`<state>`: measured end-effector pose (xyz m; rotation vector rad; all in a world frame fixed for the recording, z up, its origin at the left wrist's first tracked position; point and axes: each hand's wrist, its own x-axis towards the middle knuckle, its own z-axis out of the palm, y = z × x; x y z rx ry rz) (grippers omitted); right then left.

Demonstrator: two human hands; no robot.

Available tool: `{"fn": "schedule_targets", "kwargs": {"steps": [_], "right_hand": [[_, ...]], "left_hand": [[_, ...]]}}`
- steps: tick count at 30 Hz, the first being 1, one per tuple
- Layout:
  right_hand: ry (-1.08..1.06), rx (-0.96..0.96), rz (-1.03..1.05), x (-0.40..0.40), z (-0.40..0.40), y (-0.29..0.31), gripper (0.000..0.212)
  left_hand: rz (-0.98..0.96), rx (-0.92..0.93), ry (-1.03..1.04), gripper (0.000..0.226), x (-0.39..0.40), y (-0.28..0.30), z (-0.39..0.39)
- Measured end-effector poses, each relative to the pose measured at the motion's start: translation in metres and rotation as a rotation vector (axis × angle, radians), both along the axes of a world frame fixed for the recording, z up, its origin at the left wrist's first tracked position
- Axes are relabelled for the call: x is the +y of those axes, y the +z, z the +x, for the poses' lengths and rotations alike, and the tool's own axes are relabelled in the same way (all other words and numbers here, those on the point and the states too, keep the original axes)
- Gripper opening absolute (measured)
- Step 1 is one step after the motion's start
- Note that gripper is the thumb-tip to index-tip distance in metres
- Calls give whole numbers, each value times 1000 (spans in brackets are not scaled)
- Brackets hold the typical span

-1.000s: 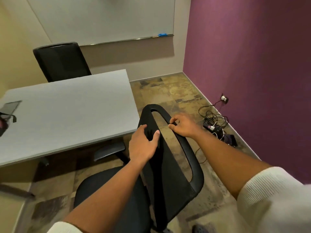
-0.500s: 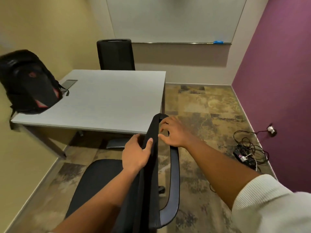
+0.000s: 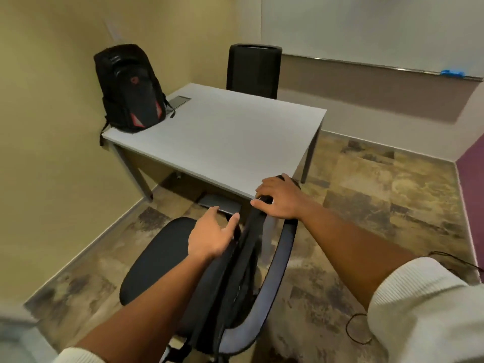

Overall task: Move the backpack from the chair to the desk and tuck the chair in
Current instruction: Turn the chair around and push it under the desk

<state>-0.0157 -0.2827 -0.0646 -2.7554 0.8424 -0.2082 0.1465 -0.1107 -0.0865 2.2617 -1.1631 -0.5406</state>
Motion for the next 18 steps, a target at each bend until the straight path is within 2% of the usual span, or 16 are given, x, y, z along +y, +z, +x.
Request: {"fn": "schedule_targets", "kwargs": {"steps": [4, 8, 13, 18], "right_hand": [[204, 57, 111, -9, -2, -4, 62], [356, 61, 96, -12, -14, -8, 62], [438, 103, -13, -2, -27, -3, 69], [430, 154, -72, 17, -34, -4, 74]], "left_hand": [[33, 1, 160, 86, 18, 0, -27], [90, 27, 286, 87, 40, 1, -62], [68, 13, 462, 84, 64, 12, -99], [188, -30, 502, 89, 87, 16, -125]]}}
